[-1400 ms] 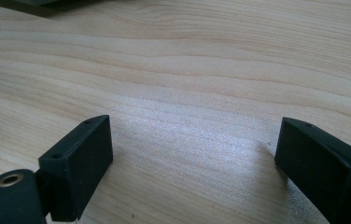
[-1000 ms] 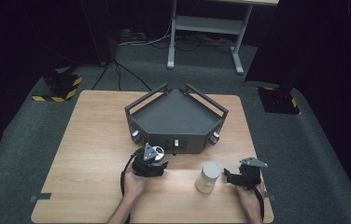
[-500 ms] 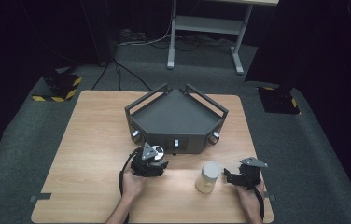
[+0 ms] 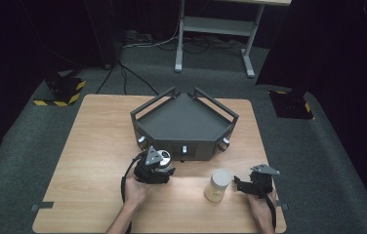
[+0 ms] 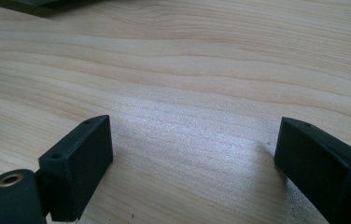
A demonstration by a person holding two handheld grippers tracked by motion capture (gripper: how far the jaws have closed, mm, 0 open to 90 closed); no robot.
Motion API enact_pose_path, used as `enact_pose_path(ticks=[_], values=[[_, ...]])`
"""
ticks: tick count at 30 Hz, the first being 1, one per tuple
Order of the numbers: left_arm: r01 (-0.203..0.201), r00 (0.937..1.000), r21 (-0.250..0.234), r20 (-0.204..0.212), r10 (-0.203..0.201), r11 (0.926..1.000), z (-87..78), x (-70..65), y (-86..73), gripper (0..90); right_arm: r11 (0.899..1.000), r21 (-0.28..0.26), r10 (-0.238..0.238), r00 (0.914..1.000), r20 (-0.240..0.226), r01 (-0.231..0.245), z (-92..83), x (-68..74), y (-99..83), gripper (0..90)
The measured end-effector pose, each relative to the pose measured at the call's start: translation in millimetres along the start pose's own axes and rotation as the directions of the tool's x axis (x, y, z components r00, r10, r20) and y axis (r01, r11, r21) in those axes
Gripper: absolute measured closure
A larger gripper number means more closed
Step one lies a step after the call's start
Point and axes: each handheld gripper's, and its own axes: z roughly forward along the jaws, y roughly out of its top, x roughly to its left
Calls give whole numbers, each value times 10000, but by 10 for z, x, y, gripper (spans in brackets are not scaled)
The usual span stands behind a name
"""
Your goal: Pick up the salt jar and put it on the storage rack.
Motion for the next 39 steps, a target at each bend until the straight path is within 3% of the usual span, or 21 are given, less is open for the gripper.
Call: enact_pose_path(ticks=[17, 19, 32, 39], values=[[-451, 9984, -4, 330, 451, 9990, -209, 37, 325, 308, 10000, -16, -7, 10000, -17, 7, -1, -6, -2, 118], [-649, 9975, 27, 279, 648, 9979, -247, 29, 410, 308, 10000, -18, -9, 10000, -17, 9, -1, -6, -3, 118], [-804, 9947, -226, 626, 817, 9965, -346, 172, 721, 308, 10000, -18, 0, 10000, -14, 0, -1, -6, -3, 118], [-838, 9950, -257, 530, 851, 9962, -353, 250, 945, 308, 10000, -15, 7, 10000, -6, -7, -1, -6, -3, 119]])
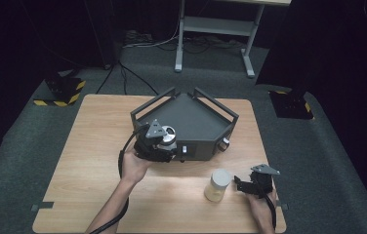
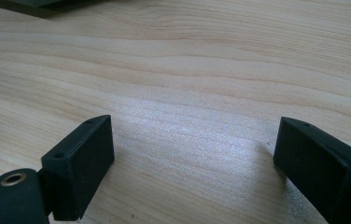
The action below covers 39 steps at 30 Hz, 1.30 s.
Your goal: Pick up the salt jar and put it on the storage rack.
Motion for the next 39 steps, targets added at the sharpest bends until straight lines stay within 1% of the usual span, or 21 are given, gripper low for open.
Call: enact_pose_path(ticks=[1, 3, 7, 9, 11, 13, 14, 16, 17, 18, 20, 21, 23, 24, 26, 28, 29, 30, 33, 39], values=[[0, 10000, 0, 0, 0, 10000, 0, 0, 0, 308, 10000, 0, 0, 10000, 0, 0, 0, 0, 0, 119], [58, 10000, -11, -19, -58, 10000, 18, 40, 64, 308, 10000, -3, -3, 10000, -6, 3, 0, -1, 0, 120], [29, 9999, 55, -140, -29, 10000, 65, 86, 161, 308, 10000, 0, 1, 10000, -2, -1, 0, 0, 0, 120], [42, 9999, 54, -157, -41, 10000, 78, 98, 181, 308, 10000, 1, 1, 10000, -2, -1, 0, 0, 0, 120], [14, 9997, 142, -252, -10, 9999, 122, 133, 253, 308, 10000, 0, 2, 10000, -2, -2, 0, 0, 0, 120], [9, 9996, 153, -293, -5, 9999, 135, 140, 274, 308, 10000, 1, 2, 10000, -2, -2, 0, 0, 0, 120], [89, 9994, 127, -330, -85, 9999, 165, 173, 307, 308, 10000, -1, 1, 10000, -3, -1, 0, 0, 0, 120], [111, 9992, 102, -380, -108, 9999, 177, 178, 318, 308, 10000, -1, 0, 10000, -3, 0, 0, 0, 0, 119], [199, 9988, 95, -455, -194, 9998, 220, 207, 358, 308, 10000, -2, -2, 10000, -3, 2, 0, 0, 0, 120], [199, 9988, 95, -455, -194, 9998, 220, 207, 358, 308, 10000, -6, -7, 10000, -6, 7, 0, -1, -1, 120], [257, 9977, 134, -631, -248, 9996, 291, 233, 409, 308, 10000, -2, -4, 10000, -3, 4, 0, 0, 0, 120], [257, 9977, 134, -631, -248, 9996, 291, 233, 409, 308, 10000, -2, -4, 10000, -3, 4, 0, 0, 0, 120], [262, 9962, 269, -832, -239, 9993, 378, 248, 454, 308, 10000, -6, -10, 10000, -7, 10, 0, -1, -1, 119], [262, 9962, 269, -832, -239, 9993, 378, 248, 454, 308, 10000, -6, -10, 10000, -7, 10, 0, -1, -1, 119], [392, 9950, 416, -932, -352, 9984, 468, 276, 473, 308, 10000, -7, -9, 10000, -7, 9, 0, -1, -1, 119], [349, 9949, 463, -964, -303, 9983, 493, 284, 474, 307, 10000, -6, -9, 10000, -8, 9, 0, -1, -1, 119], [432, 9941, 519, -1012, -378, 9977, 540, 298, 467, 307, 10000, -6, -8, 10000, -8, 8, 0, -1, -1, 119], [432, 9941, 519, -1012, -378, 9977, 540, 298, 467, 307, 10000, -6, -8, 10000, -8, 8, 0, -1, -1, 119], [445, 9923, 666, -1186, -364, 9968, 614, 304, 461, 308, 10000, -6, -7, 10000, -9, 7, 0, -1, -1, 119], [509, 9920, 754, -1188, -417, 9959, 661, 330, 450, 307, 10000, -7, -11, 10000, -9, 11, 1, -1, -1, 119]])
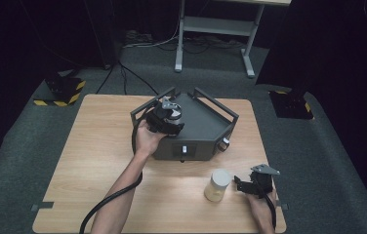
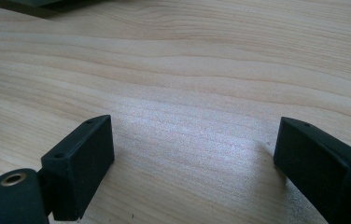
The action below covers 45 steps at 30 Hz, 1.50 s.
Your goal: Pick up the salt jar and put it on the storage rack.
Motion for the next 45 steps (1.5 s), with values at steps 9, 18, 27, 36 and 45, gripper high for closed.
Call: enact_pose_path(ticks=[9, 18, 27, 36, 45], values=[[91, 9999, 9, 79, -91, 10000, 57, 17, -25, 307, 10000, -1, -2, 10000, 0, 2, 0, 0, 0, 119], [484, 9982, -67, 346, -482, 9988, 70, 98, -60, 305, 10000, 1, -3, 10000, -3, 3, 0, 0, 0, 119], [587, 9975, -51, 399, -584, 9983, 73, 113, -63, 303, 10000, 5, -1, 10000, -5, 1, 0, 0, 1, 118], [616, 9974, -42, 366, -614, 9981, 74, 103, -58, 302, 10000, 4, -5, 10000, -5, 5, 0, 0, 1, 118], [787, 9957, -210, 506, -776, 9967, 74, 131, -87, 214, 10000, 4, -5, 10000, -4, 5, 0, 0, 1, 118]])
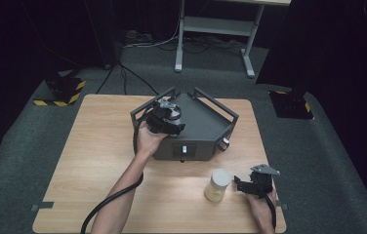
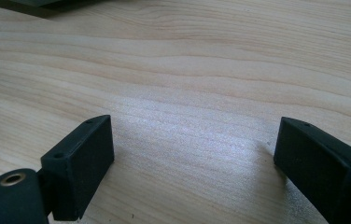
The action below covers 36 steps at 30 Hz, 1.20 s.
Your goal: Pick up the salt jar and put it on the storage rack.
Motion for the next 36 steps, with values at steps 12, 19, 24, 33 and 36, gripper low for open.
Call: enact_pose_path(ticks=[12, 19, 24, 33, 36], values=[[-173, 9989, -383, -434, 157, 9991, -126, -108, -71, 119, 10000, -2, 1, 10000, 0, -1, 0, 0, 0, 118], [-282, 9988, -486, -423, 262, 9984, -187, -140, -121, 115, 10000, -2, 1, 10000, 3, -1, 0, 1, 0, 118], [-373, 9980, -683, -526, 337, 9970, -242, -172, -178, 115, 10000, -1, -2, 10000, 4, 2, 0, 1, 0, 119], [-405, 9982, -809, -484, 367, 9959, -325, -201, -245, 114, 10000, -2, 1, 10000, 3, -1, 0, 1, 0, 118], [-373, 9985, -879, -432, 336, 9954, -352, -190, -278, 114, 10000, -2, 1, 10000, 2, -1, 0, 1, 0, 118]])
